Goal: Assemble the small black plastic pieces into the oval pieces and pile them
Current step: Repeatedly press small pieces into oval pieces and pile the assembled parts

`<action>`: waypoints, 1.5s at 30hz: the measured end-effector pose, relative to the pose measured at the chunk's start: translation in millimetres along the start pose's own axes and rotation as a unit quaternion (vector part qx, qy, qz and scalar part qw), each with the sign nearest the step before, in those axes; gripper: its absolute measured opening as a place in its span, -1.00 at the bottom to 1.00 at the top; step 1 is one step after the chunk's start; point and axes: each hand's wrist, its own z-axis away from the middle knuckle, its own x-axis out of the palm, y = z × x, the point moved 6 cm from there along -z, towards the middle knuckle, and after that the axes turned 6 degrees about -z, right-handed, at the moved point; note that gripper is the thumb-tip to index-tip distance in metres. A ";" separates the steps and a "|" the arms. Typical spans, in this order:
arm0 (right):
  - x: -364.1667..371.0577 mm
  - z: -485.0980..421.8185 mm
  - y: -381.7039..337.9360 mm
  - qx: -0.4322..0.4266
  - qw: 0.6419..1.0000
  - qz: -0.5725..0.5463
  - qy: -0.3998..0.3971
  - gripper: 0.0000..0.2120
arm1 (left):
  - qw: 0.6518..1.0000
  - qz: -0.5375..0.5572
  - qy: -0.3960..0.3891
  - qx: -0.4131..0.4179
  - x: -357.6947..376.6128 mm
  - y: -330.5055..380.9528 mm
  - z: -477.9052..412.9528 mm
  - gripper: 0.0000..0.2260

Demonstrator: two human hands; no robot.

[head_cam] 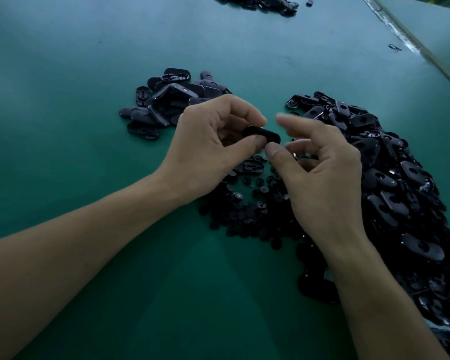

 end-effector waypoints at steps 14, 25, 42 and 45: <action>-4.9 -5.3 2.2 0.004 0.997 -0.059 -0.059 -0.80 | 0.997 0.044 -0.059 -0.035 6.4 -4.7 1.8 -0.75; -5.8 -5.8 5.4 0.013 0.998 -0.029 -0.063 -0.82 | 0.995 0.032 -0.060 -0.067 5.2 -10.3 0.7 -0.71; -6.6 -3.5 0.6 0.002 0.999 -0.015 -0.029 -0.84 | 0.996 0.032 -0.056 -0.054 4.0 -7.3 -1.6 -0.74; -5.8 0.2 -3.2 -0.028 0.999 0.026 0.009 -0.85 | 0.997 0.037 -0.047 -0.054 2.1 -8.9 -2.1 -0.77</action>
